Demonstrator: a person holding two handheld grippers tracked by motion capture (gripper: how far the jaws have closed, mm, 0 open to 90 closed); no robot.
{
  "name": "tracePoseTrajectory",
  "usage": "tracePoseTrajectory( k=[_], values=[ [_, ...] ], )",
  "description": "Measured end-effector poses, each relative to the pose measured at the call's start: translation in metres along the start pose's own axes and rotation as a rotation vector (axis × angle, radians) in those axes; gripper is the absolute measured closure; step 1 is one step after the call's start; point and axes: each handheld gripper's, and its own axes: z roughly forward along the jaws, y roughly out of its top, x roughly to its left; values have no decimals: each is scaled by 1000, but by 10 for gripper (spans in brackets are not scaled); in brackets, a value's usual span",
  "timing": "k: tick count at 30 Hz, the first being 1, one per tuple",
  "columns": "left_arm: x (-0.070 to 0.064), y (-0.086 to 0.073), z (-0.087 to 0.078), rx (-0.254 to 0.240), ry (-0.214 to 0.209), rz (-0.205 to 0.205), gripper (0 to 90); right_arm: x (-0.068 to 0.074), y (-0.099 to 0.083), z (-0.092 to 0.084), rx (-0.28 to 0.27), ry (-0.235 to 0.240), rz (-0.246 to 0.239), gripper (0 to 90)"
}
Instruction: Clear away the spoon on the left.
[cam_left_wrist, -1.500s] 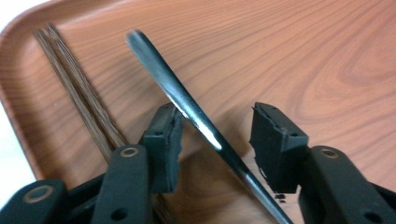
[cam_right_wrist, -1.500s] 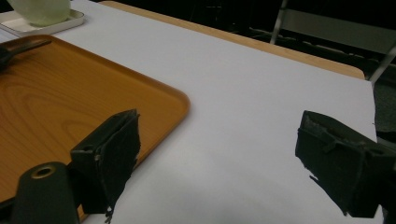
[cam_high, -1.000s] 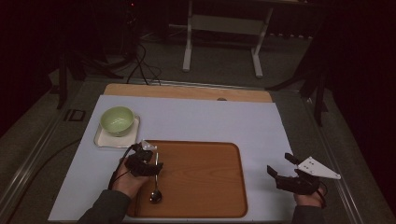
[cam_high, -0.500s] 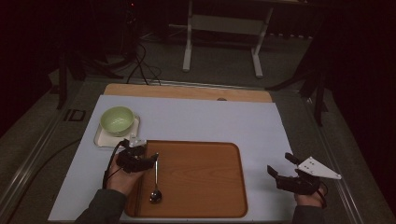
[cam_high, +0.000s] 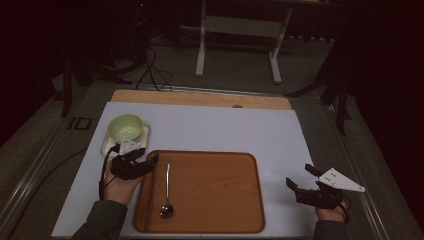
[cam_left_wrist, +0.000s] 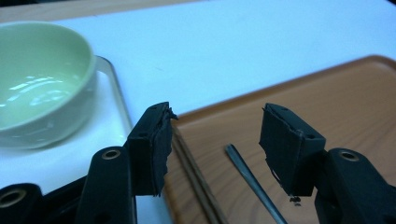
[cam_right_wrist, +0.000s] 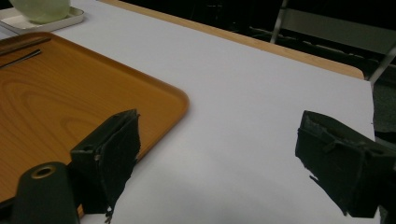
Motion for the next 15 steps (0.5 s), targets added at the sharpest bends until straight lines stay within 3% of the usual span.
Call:
tracePoseTrajectory(
  k=[6,15],
  values=[
    [15,2,-10,-59,19,-41,414,0,-1,-1,1,-2,2,137],
    [32,2,-20,-99,73,-102,405,-1,-1,-1,1,-1,2,137]
  ],
)
